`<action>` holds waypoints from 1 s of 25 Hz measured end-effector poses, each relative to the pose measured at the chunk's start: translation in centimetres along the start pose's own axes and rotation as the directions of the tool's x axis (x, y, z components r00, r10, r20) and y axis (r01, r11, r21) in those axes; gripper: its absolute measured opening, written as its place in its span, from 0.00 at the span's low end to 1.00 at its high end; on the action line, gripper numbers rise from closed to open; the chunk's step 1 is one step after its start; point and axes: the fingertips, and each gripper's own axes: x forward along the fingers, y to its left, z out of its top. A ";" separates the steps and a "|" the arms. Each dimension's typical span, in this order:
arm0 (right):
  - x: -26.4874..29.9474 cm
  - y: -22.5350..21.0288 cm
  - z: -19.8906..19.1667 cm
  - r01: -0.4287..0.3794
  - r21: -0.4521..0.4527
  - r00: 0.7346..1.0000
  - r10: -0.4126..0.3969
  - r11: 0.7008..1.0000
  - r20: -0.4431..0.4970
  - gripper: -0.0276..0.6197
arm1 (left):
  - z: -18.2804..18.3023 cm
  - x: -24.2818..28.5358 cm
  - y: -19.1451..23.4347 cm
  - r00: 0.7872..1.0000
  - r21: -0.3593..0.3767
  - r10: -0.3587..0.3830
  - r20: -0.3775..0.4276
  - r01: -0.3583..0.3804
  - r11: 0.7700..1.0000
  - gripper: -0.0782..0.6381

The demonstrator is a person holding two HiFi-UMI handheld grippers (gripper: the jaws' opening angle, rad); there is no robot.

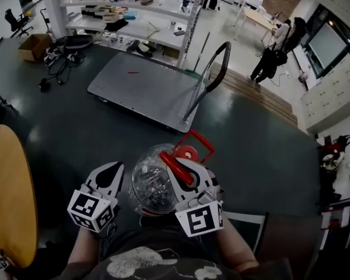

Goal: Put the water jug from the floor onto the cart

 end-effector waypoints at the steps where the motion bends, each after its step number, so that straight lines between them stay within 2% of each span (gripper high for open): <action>1: 1.2 -0.5 -0.5 -0.007 -0.001 1.000 0.007 1.000 0.003 0.12 | 0.2 0.9 0.7 1.000 -0.003 0.007 0.003 -0.007 1.000 0.12; 8: 9.6 -5.5 -3.3 -0.071 0.050 0.997 0.069 0.996 0.041 0.12 | 4.4 9.6 4.6 0.998 0.018 0.017 0.058 -0.018 1.000 0.12; 15: 18.2 -12.2 -5.4 -0.123 0.062 0.991 0.119 0.990 0.060 0.11 | 8.4 18.3 8.7 0.997 0.029 0.053 0.052 -0.054 0.998 0.12; 20: 23.2 -17.3 -7.1 -0.119 0.076 0.992 0.115 0.990 0.057 0.11 | 10.3 22.5 11.8 0.994 0.022 0.087 0.059 -0.088 0.996 0.12; 25: 27.4 -20.9 -9.4 -0.071 0.121 0.997 0.069 0.990 0.022 0.11 | 10.8 25.9 15.1 0.997 -0.004 0.075 0.030 -0.075 0.997 0.12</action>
